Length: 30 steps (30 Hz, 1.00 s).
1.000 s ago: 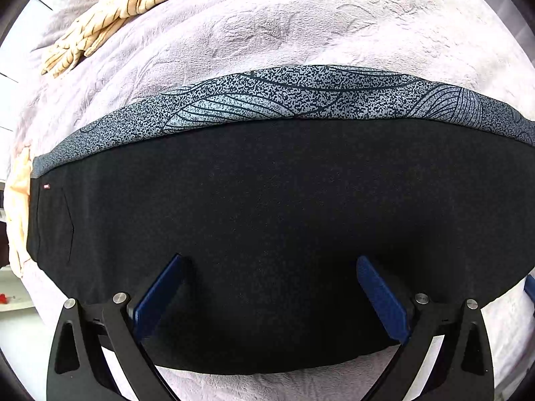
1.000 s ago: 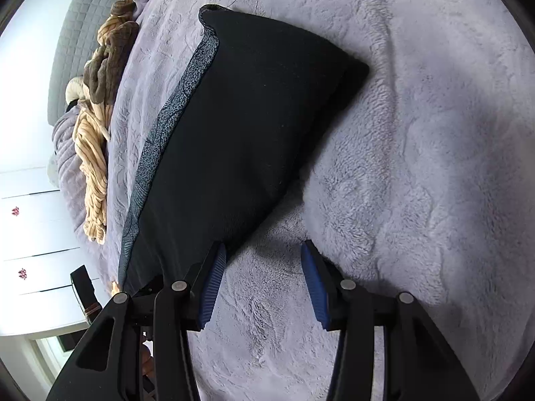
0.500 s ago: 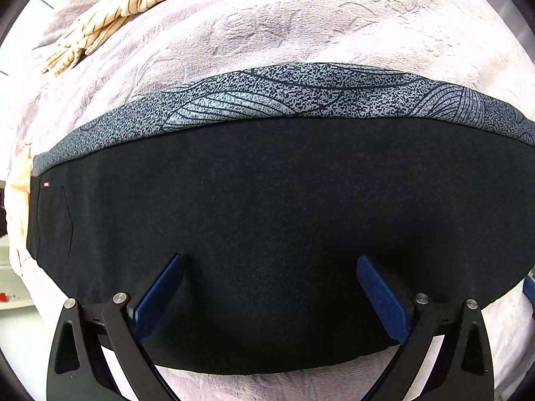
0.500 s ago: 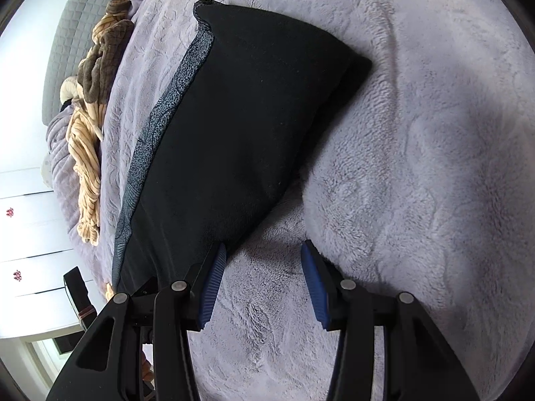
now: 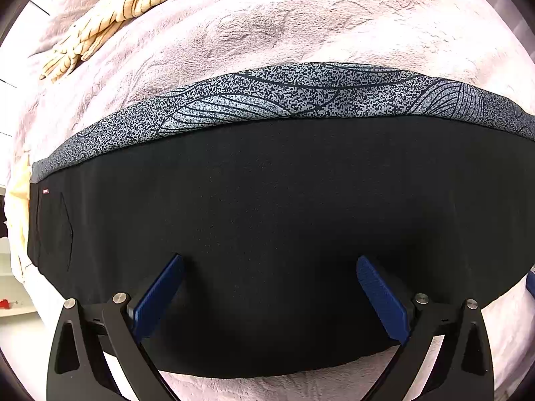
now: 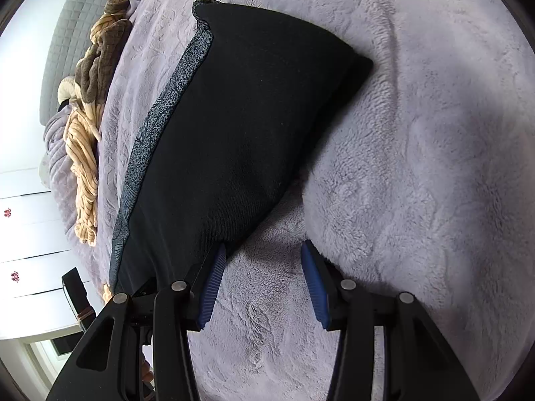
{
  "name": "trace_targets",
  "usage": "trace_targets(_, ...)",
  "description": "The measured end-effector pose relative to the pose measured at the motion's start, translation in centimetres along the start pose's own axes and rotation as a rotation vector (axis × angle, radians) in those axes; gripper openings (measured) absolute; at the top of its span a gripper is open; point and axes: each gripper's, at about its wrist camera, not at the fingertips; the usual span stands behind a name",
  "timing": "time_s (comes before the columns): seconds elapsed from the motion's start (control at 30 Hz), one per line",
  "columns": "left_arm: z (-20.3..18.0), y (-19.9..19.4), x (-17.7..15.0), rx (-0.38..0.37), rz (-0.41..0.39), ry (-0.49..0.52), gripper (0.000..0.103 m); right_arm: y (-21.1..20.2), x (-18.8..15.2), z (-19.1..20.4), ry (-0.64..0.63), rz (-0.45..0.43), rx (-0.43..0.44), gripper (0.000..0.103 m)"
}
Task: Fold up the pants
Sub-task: 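Open the right gripper beside the folded end and hold both grippers still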
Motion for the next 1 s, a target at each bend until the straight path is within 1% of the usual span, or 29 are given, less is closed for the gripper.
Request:
trace_targets(0.37, -0.5, -0.3, 0.3, -0.003, 0.0, 0.002, 0.103, 0.0, -0.1, 0.0, -0.002, -0.007, -0.004, 0.051)
trace_targets(0.9, -1.8, -0.5, 0.9, 0.005, -0.005, 0.003, 0.103, -0.4, 0.2, -0.1, 0.005, -0.02, 0.02, 0.052)
trace_targets(1.0, -2.1, -0.7, 0.8, 0.008, -0.008, 0.002, 0.103, -1.3, 0.6, 0.2, 0.007, -0.063, 0.059, 0.052)
Point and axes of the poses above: each gripper's, at about its wrist camera, not at the fingertips, and y roughly the way its jaws point, z to its left, x to its top, and after that the axes turned 12 degrees about -z, right-handed
